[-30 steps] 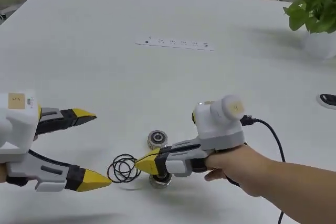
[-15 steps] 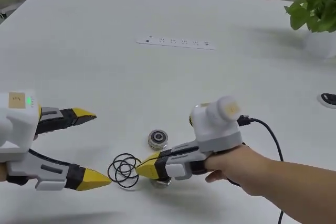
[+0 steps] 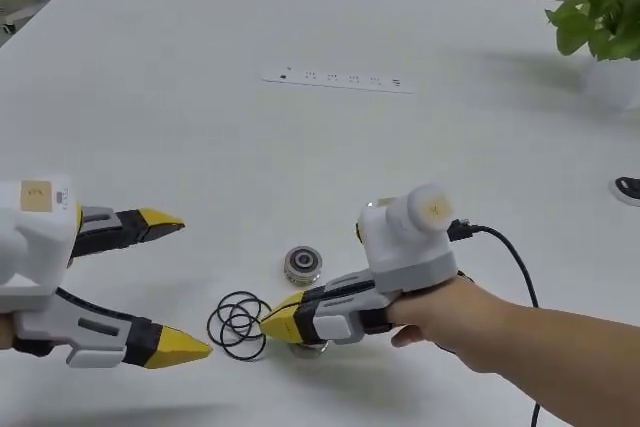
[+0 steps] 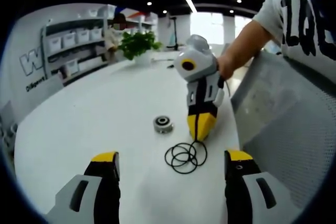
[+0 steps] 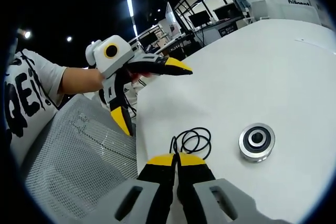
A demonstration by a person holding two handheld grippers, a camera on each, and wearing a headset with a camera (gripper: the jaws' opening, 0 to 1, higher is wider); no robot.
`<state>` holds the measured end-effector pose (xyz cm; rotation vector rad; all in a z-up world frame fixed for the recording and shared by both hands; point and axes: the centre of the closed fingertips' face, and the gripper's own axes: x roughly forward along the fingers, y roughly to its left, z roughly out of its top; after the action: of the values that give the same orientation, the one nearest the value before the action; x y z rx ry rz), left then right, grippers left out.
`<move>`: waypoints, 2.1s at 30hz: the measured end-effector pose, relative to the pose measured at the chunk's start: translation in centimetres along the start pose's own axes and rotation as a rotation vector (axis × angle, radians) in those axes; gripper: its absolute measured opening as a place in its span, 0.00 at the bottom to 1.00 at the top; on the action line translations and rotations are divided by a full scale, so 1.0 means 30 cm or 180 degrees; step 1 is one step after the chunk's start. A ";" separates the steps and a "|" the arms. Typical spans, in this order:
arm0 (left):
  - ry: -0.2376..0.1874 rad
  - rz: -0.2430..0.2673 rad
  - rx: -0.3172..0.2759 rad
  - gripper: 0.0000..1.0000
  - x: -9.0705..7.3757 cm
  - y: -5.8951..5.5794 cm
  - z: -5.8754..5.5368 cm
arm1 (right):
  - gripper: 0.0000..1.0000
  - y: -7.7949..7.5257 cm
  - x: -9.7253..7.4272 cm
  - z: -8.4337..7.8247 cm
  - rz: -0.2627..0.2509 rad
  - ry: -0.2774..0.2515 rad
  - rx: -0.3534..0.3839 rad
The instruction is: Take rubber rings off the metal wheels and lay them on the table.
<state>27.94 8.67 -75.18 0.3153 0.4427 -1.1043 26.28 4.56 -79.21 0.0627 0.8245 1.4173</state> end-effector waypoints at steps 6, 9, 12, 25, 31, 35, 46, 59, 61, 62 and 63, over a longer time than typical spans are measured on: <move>0.0009 -0.0005 0.0016 0.84 0.000 -0.004 -0.001 | 0.00 -0.007 -0.001 0.000 -0.0048 0.0008 -0.0036; 0.0019 -0.0009 0.0020 0.83 -0.002 -0.006 -0.004 | 0.00 -0.012 -0.001 0.000 -0.0076 0.0010 -0.0052; 0.0030 -0.0012 0.0023 0.83 -0.004 -0.008 -0.008 | 0.00 -0.014 0.001 0.001 -0.0093 0.0015 -0.0067; 0.0062 -0.0032 0.0043 0.83 -0.003 -0.017 -0.017 | 0.00 -0.029 0.000 0.005 -0.0183 0.0023 -0.0152; 0.0075 -0.0039 0.0033 0.83 -0.002 -0.016 -0.022 | 0.00 -0.033 0.004 0.007 -0.0207 0.0012 -0.0194; 0.0083 -0.0035 0.0029 0.83 -0.002 -0.015 -0.025 | 0.00 -0.036 0.006 0.006 -0.0225 0.0021 -0.0226; 0.0089 -0.0033 0.0008 0.82 -0.001 -0.017 -0.029 | 0.00 -0.043 0.010 0.008 -0.0274 0.0013 -0.0282; 0.0084 -0.0018 -0.0001 0.82 -0.003 -0.013 -0.026 | 0.00 -0.049 0.019 0.013 -0.0311 0.0004 -0.0327; 0.0083 -0.0020 0.0000 0.82 -0.003 -0.014 -0.025 | 0.01 -0.052 0.018 0.013 -0.0317 0.0005 -0.0328; 0.0085 -0.0019 0.0001 0.82 -0.003 -0.013 -0.025 | 0.01 -0.053 0.018 0.013 -0.0323 0.0004 -0.0329; 0.0087 -0.0017 -0.0001 0.82 -0.003 -0.013 -0.026 | 0.01 -0.053 0.018 0.013 -0.0323 0.0004 -0.0331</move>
<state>27.42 8.94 -75.84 0.3295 0.4682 -1.1061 27.80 4.87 -79.97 -0.0587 0.7438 1.3620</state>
